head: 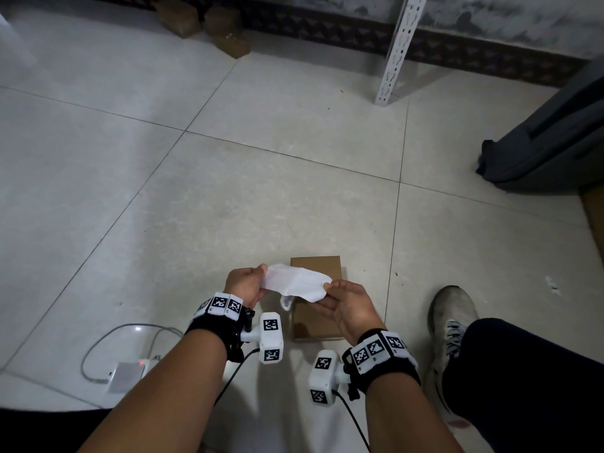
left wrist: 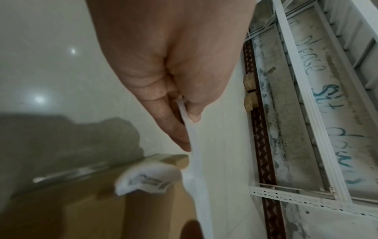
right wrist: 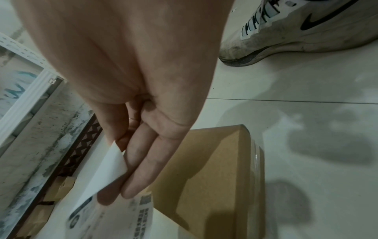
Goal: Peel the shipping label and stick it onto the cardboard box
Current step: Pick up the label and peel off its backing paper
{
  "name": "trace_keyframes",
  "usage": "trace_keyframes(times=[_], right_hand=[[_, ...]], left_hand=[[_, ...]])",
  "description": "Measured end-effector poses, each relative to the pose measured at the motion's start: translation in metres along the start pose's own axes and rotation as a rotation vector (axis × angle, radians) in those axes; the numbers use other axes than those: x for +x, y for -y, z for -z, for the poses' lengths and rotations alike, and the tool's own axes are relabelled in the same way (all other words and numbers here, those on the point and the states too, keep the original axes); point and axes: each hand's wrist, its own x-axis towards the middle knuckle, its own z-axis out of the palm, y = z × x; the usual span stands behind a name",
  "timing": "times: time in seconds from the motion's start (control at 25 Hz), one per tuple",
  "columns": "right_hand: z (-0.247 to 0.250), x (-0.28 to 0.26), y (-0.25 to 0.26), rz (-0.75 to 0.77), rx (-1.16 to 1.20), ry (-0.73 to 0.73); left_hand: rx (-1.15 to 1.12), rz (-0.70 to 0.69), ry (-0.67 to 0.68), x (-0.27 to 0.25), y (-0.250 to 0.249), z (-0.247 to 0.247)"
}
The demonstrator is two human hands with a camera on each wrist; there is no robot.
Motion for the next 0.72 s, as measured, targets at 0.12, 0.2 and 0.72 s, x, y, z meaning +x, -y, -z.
trace_keyframes(times=[0.12,0.2,0.72], right_hand=[[0.0,0.0,-0.004,-0.008,-0.013,0.011],[0.002,0.002,-0.005,-0.006,0.001,-0.003],[0.013,0.006,-0.01,0.053,-0.129,-0.054]], left_hand=[[-0.017,0.004,-0.013,0.002,0.0,0.006],[-0.004,0.004,-0.039,0.004,0.001,0.009],[0.276,-0.03,-0.202,0.025,0.005,0.038]])
